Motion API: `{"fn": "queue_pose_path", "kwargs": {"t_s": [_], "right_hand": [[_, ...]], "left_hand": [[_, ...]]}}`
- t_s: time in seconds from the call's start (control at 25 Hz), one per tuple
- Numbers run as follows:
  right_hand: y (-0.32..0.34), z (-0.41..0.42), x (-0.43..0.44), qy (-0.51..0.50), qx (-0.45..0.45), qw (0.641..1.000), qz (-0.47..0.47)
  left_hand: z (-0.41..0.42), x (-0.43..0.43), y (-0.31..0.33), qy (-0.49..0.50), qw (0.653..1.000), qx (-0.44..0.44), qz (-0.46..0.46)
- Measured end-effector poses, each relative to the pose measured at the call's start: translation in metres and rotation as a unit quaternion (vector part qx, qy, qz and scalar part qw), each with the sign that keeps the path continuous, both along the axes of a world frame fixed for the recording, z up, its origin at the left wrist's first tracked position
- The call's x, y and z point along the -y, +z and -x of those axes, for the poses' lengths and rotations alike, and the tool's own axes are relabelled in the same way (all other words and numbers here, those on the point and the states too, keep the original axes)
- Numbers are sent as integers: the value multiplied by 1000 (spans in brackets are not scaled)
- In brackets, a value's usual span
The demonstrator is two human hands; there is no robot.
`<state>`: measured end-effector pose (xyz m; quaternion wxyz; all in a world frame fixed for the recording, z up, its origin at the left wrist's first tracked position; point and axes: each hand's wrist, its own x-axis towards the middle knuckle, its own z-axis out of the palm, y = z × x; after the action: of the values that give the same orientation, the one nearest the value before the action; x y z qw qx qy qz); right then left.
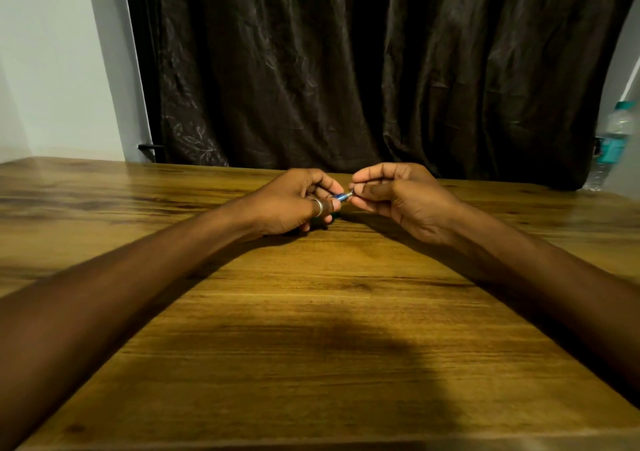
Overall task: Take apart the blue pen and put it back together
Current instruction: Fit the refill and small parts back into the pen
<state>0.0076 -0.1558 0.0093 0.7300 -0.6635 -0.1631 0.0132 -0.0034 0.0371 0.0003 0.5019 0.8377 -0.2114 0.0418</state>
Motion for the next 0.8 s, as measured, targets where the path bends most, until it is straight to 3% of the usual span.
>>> {"fn": "queue_pose_path", "kwargs": {"t_s": [0.8], "right_hand": [[-1, 7, -1, -2, 23, 998, 54]], "left_hand": [[-1, 0, -3, -4, 1000, -4, 10]]}}
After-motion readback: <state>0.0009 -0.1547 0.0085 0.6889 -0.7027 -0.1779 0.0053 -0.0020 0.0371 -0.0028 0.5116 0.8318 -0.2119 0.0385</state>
